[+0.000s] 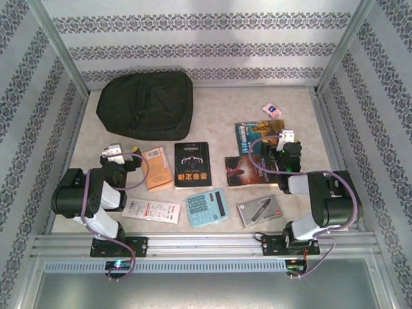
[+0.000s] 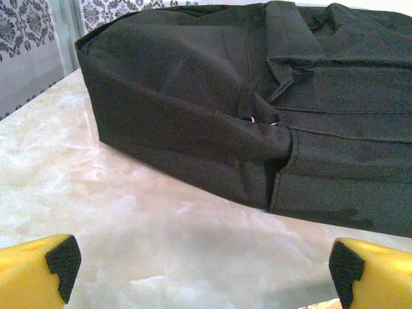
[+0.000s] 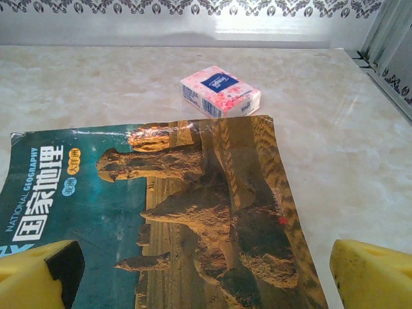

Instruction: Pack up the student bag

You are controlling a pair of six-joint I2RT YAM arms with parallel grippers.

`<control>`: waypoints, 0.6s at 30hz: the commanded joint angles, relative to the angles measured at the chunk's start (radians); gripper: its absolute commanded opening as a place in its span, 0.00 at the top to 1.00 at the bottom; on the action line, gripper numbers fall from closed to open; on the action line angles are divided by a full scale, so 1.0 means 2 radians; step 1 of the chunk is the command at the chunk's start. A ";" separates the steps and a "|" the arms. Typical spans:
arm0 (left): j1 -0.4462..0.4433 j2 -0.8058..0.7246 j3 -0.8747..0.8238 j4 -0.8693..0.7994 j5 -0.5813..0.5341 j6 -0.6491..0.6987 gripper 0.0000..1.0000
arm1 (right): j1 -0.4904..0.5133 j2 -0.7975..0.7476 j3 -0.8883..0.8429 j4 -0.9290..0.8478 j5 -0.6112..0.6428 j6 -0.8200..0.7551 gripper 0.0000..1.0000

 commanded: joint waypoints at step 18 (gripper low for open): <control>0.005 0.003 -0.001 0.027 -0.002 -0.006 0.00 | 0.000 -0.005 0.008 0.002 -0.005 -0.006 0.02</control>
